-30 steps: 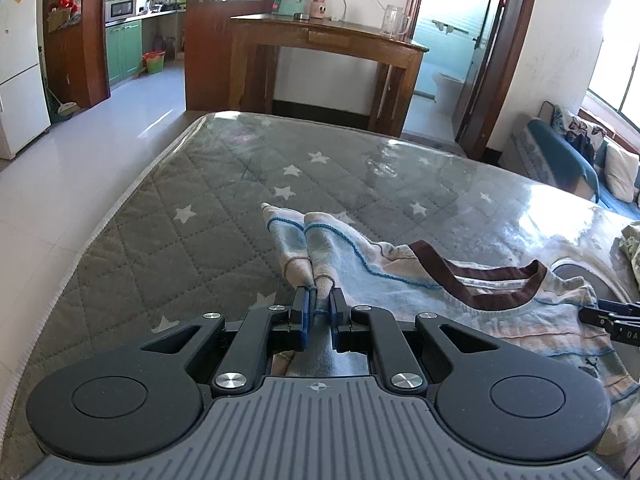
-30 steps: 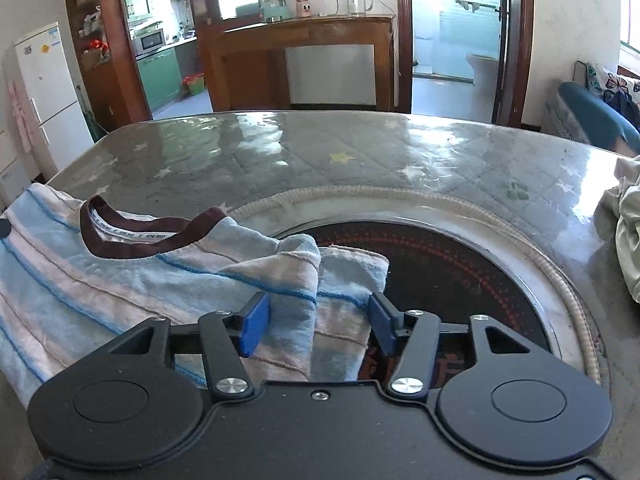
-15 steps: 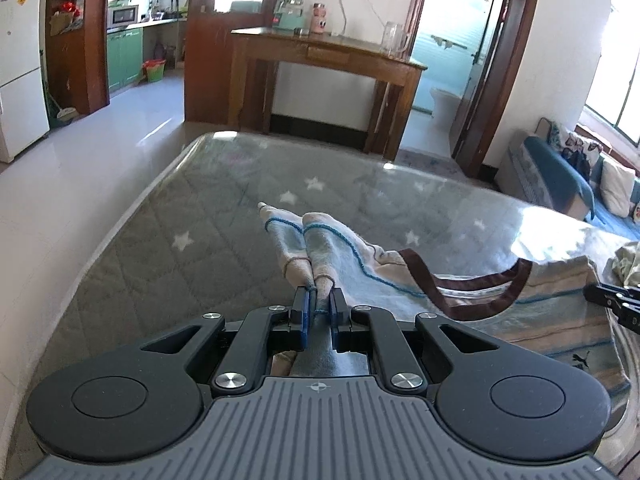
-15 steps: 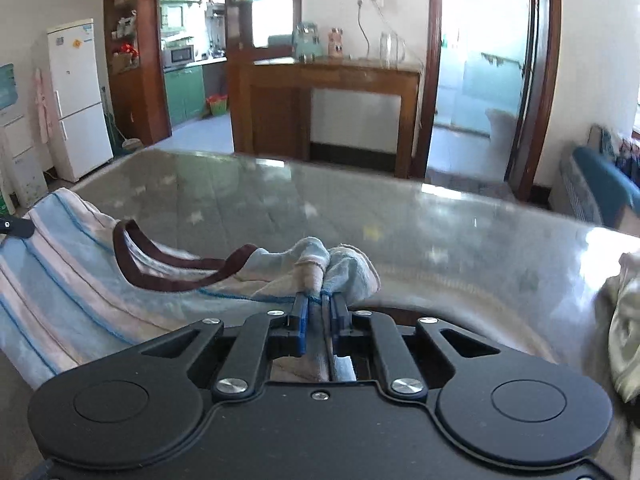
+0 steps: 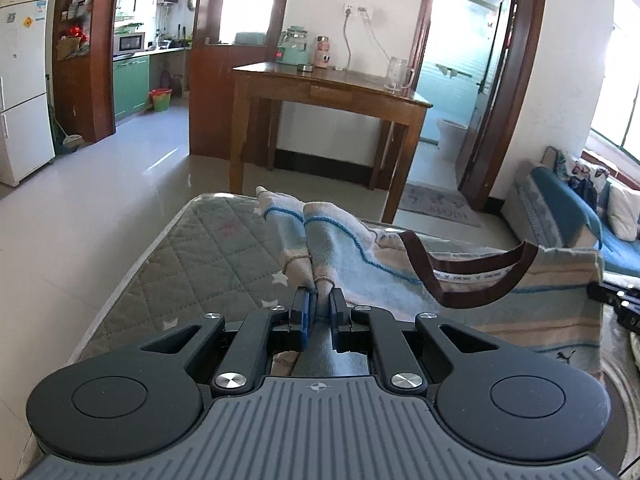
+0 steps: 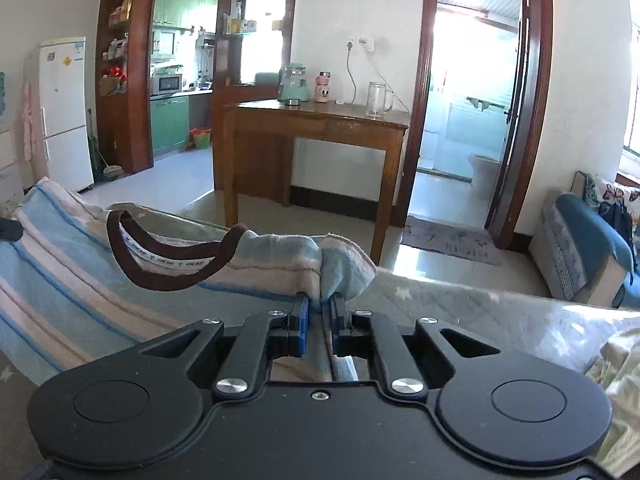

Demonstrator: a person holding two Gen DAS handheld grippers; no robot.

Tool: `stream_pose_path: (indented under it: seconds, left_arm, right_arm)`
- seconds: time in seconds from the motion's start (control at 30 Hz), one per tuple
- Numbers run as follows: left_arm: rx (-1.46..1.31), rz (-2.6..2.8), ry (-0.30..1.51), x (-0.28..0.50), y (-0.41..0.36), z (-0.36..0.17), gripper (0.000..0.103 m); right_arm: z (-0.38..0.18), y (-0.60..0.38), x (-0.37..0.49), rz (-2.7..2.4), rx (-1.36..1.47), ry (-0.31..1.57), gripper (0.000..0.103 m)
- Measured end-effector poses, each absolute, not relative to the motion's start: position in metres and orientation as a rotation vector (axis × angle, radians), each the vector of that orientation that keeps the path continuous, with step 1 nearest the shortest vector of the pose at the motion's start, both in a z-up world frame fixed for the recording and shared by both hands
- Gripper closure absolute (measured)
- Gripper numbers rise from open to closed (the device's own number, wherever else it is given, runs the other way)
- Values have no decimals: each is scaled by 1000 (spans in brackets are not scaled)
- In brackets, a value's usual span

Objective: Fold clothes
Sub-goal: 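Lift the held side edge with both grippers and fold it over the shirt, then lay the folded edge down and open both grippers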

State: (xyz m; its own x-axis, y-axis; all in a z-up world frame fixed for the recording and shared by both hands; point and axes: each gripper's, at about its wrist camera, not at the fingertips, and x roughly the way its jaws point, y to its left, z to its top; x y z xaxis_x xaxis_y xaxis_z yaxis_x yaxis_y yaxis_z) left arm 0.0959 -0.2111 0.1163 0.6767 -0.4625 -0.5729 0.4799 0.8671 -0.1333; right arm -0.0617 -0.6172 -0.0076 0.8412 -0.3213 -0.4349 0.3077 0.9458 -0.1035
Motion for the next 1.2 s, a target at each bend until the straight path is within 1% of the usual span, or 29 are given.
stream_pose_path:
  seconds: [0.2, 0.4, 0.47, 0.5, 0.53, 0.6, 0.63, 0.67, 0.7, 0.87, 0.97, 1.03, 1.13, 1.2]
  left_arm:
    - [57, -497, 701, 113, -222, 90, 92]
    - [99, -455, 730, 123, -222, 71, 90]
    - [88, -451, 736, 123, -219, 70, 89]
    - [88, -448, 735, 124, -218, 69, 86]
    - [90, -443, 733, 124, -216, 69, 79]
    - [88, -437, 728, 123, -213, 69, 72]
    - [87, -435, 726, 123, -211, 69, 70]
    - [87, -430, 723, 121, -207, 70, 69]
    - [86, -427, 720, 119, -205, 71, 69]
    - [79, -437, 718, 105, -197, 76, 65]
    - [85, -451, 714, 90, -194, 76, 60]
    - [92, -455, 714, 81, -194, 74, 54]
    - [108, -469, 717, 62, -192, 71, 50]
    - [112, -476, 721, 54, -190, 69, 48]
  right_arm:
    - [-26, -622, -39, -350, -60, 528, 91]
    - [-37, -622, -37, -351, -45, 554, 90]
    - [-38, -620, -39, -349, -41, 562, 87]
    - [-38, -619, -41, -348, -39, 564, 84]
    - [-39, -619, -42, -347, -36, 566, 83]
    - [-38, -618, -44, -343, -31, 570, 74]
    - [-38, -617, -46, -340, -28, 572, 71]
    - [-38, -615, -48, -337, -23, 575, 66]
    - [-38, -613, -50, -334, -19, 578, 63]
    - [-39, -600, -62, -314, -17, 594, 59]
    - [-39, -594, -71, -307, -9, 595, 55]
    - [-39, -590, -78, -303, -5, 595, 53]
    - [-41, -585, -89, -296, -2, 598, 49]
    - [-42, -581, -97, -293, -1, 600, 44]
